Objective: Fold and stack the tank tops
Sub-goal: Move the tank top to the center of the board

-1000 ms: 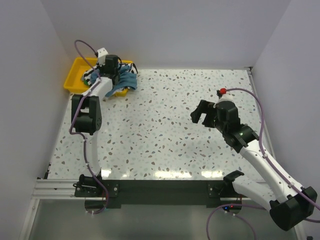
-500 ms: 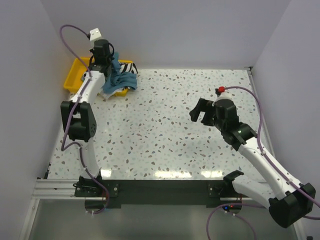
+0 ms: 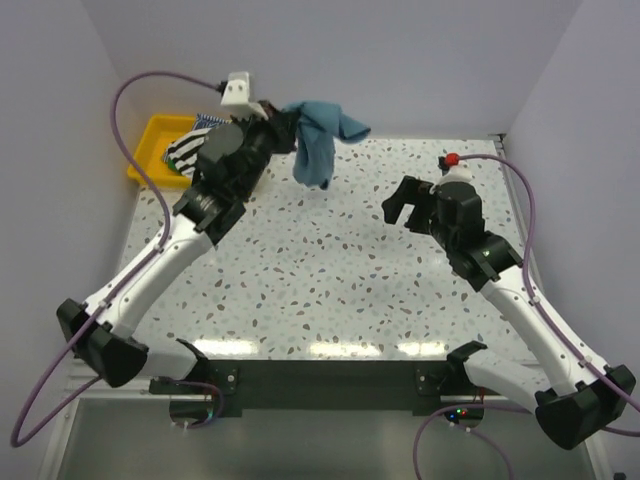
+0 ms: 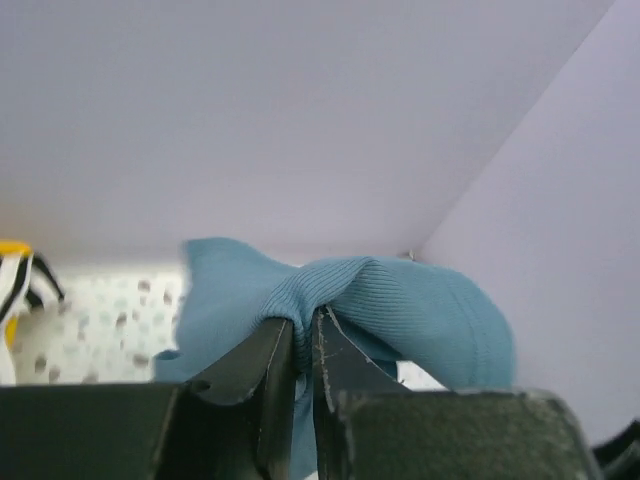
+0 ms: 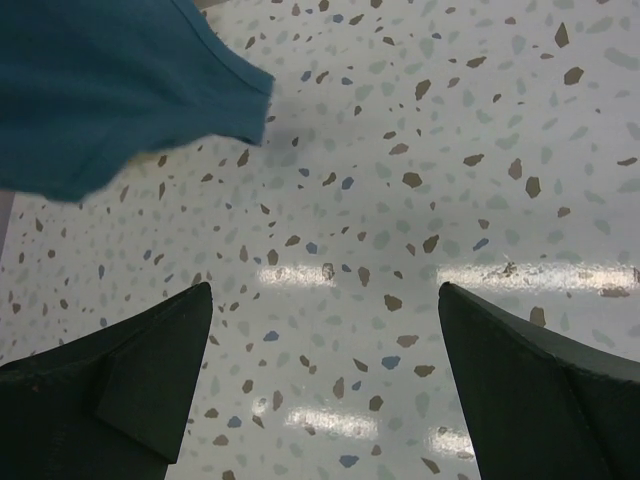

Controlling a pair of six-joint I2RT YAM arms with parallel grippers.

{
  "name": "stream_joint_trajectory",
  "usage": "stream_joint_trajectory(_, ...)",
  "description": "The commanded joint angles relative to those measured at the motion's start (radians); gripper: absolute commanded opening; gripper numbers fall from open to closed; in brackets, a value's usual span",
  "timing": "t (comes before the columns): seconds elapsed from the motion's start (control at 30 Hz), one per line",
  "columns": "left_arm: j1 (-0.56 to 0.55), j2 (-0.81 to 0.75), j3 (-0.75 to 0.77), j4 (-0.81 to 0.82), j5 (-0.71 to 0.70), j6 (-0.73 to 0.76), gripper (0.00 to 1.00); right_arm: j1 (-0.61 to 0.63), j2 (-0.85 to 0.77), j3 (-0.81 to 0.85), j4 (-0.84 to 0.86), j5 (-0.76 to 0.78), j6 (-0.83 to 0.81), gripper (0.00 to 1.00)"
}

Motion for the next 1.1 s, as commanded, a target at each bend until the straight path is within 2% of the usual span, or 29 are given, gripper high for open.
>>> stream_joint_trajectory(0.0,0.022,-0.126,-0.302,0.057,0.061,-0.181,0.15,-0.002,-0.018,0.023,-0.040,0.073,-0.012,0.98)
stream_joint_trajectory(0.03,0.020,-0.152,-0.375,0.056,0.074,-0.248,0.28,0.000,-0.021,0.017,-0.054,0.093,-0.012,0.98)
stream_joint_trajectory(0.07,0.020,-0.192,-0.513,0.065,0.118,-0.259,0.38,0.000,-0.024,-0.003,-0.055,0.096,-0.014,0.98)
stream_joint_trajectory(0.13,0.020,-0.231,-0.653,0.028,0.115,-0.303,0.49,0.000,-0.023,-0.027,-0.054,0.098,-0.011,0.98)
stream_joint_trajectory(0.2,0.022,-0.255,-0.731,0.014,0.144,-0.314,0.54,-0.003,-0.020,-0.070,-0.049,0.083,-0.005,0.98)
stream_joint_trajectory(0.27,0.020,-0.284,-0.799,-0.010,0.157,-0.320,0.54,-0.002,-0.005,-0.116,-0.048,0.060,0.017,0.97)
stream_joint_trajectory(0.4,0.020,-0.298,-0.842,-0.110,0.167,-0.337,0.53,0.003,0.026,-0.208,0.003,-0.011,0.067,0.92)
stream_joint_trajectory(0.47,0.020,-0.292,-0.868,-0.105,0.216,-0.339,0.52,0.027,0.057,-0.259,0.050,-0.043,0.101,0.90)
stream_joint_trajectory(0.6,0.016,-0.262,-0.884,-0.092,0.336,-0.310,0.49,0.093,0.117,-0.299,0.107,-0.045,0.161,0.85)
stream_joint_trajectory(0.73,-0.021,-0.234,-0.856,-0.160,0.365,-0.264,0.48,0.151,0.149,-0.326,0.136,0.010,0.189,0.82)
stream_joint_trajectory(0.93,-0.121,-0.164,-0.836,-0.190,0.358,-0.218,0.61,0.153,0.235,-0.371,0.178,0.087,0.225,0.81)
stream_joint_trajectory(1.07,-0.180,-0.091,-0.795,-0.236,0.301,-0.207,0.65,0.150,0.302,-0.350,0.187,0.118,0.235,0.80)
